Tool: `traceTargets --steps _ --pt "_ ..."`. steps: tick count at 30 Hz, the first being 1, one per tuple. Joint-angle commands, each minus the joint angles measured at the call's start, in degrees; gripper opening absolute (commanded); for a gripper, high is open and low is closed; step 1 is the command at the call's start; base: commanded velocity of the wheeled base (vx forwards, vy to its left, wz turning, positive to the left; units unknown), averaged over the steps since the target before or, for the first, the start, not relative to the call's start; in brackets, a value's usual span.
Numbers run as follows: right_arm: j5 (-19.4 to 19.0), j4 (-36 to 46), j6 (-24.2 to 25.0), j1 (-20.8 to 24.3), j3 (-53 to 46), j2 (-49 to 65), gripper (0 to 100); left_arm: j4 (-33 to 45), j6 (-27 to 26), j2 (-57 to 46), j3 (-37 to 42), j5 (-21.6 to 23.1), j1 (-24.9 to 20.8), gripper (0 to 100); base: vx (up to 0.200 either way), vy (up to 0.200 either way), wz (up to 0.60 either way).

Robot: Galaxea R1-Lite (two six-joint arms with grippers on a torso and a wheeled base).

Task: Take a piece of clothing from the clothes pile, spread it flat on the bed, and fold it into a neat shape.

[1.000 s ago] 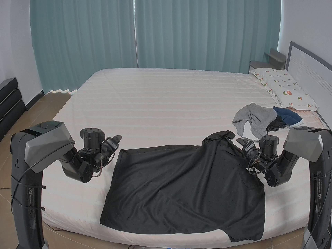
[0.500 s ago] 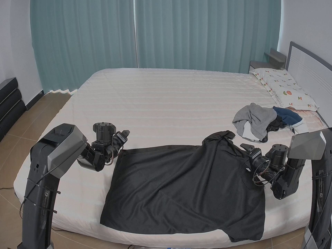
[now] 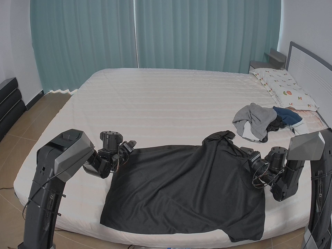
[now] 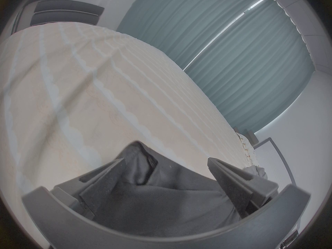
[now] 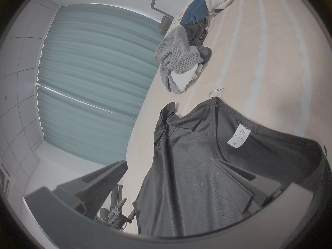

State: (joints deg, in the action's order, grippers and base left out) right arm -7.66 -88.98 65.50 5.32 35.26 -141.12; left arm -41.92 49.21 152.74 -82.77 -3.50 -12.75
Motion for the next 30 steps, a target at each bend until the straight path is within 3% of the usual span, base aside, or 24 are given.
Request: traceTargets --steps 1,12,13,23,30 --pt "0.0 -0.8 0.0 0.0 0.1 -0.2 100 0.0 -0.3 0.5 -0.4 0.1 -0.3 100 0.000 0.000 0.00" --pt "0.0 -0.8 0.1 0.0 0.1 -0.2 100 0.2 -1.7 0.9 -1.7 -0.1 -0.3 100 0.000 0.000 0.00" --pt "0.1 -0.8 0.0 0.0 0.1 -0.3 100 0.2 -1.7 1.1 -1.7 -0.1 -0.3 0 0.000 0.000 0.00" --pt "0.1 -0.8 0.0 0.0 0.3 -0.6 100 -0.4 -1.7 1.3 -2.4 -1.0 0.3 0 0.000 0.000 0.00" --pt "0.2 -0.8 0.0 0.0 0.3 -0.6 100 -0.7 -0.9 3.1 -7.4 -6.6 1.5 0 0.000 0.000 0.00"
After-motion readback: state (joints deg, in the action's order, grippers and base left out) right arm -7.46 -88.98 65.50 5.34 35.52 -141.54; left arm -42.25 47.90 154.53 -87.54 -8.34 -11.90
